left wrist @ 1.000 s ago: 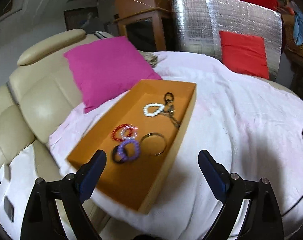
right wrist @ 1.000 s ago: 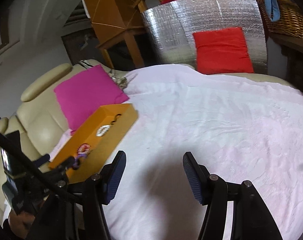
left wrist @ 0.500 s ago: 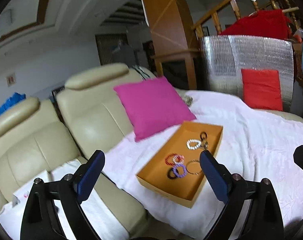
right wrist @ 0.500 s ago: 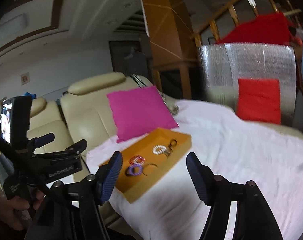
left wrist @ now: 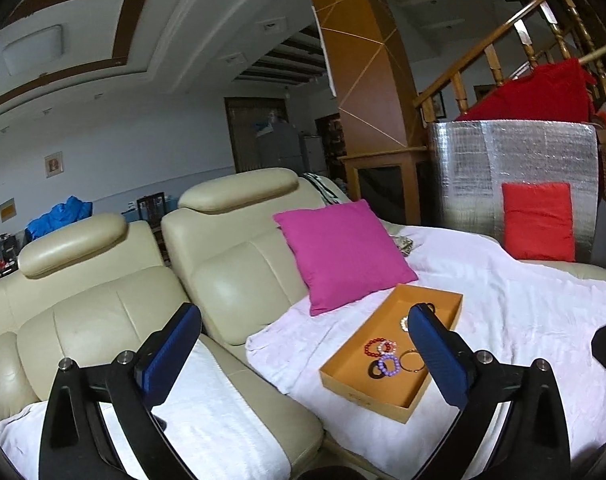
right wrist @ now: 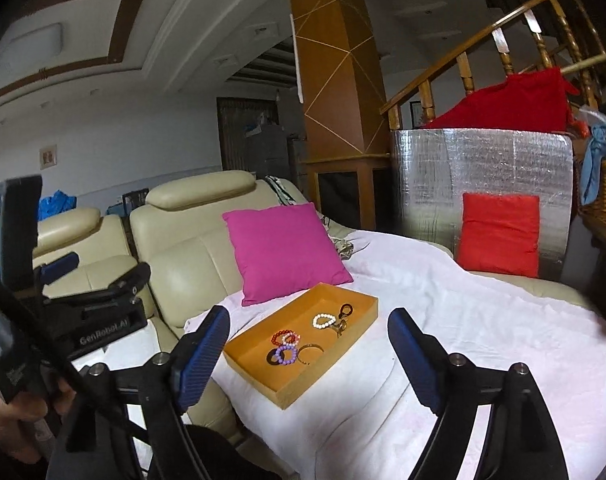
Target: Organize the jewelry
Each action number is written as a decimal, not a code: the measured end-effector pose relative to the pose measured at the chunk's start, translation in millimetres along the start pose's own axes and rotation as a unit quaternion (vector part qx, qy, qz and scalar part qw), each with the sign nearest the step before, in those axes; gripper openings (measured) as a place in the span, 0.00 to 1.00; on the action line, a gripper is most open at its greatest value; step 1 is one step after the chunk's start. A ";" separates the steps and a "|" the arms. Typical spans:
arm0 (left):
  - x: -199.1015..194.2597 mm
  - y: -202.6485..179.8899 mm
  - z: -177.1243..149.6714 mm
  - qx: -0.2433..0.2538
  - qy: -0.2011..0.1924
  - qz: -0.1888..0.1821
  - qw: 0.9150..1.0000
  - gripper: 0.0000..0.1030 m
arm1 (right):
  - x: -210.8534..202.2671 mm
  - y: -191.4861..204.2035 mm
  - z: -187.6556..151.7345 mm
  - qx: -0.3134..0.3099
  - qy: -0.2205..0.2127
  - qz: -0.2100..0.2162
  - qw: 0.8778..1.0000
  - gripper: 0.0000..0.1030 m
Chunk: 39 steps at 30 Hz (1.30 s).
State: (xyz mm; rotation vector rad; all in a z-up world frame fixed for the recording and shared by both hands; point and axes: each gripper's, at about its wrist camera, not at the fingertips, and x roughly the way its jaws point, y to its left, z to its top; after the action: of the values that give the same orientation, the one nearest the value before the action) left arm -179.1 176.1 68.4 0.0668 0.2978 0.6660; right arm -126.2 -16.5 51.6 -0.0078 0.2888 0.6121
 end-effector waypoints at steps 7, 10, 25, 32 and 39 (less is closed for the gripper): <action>2.2 13.6 -2.3 -0.009 0.002 0.015 1.000 1.00 | 20.3 15.2 -8.8 -0.003 0.036 -0.018 0.999 0.84; 5.5 11.7 -5.1 -0.005 0.005 0.017 1.000 1.00 | 28.2 13.2 -13.0 0.012 0.053 -0.016 0.998 0.84; 1.6 6.5 -7.6 0.005 0.009 0.020 1.000 1.00 | 30.0 13.9 -14.6 0.010 0.053 -0.020 0.998 0.84; 3.1 6.3 -8.5 0.007 0.011 0.018 1.000 1.00 | 30.9 13.1 -12.9 0.011 0.054 -0.021 0.998 0.84; 7.0 8.3 -9.2 0.005 0.015 0.017 1.000 1.00 | 33.7 14.1 -12.1 0.005 0.055 -0.022 0.998 0.84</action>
State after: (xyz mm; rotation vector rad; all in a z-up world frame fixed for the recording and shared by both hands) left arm -181.5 186.7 59.2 0.0723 0.3288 0.6995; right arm -111.1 13.0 32.0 -0.0381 0.3976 0.5675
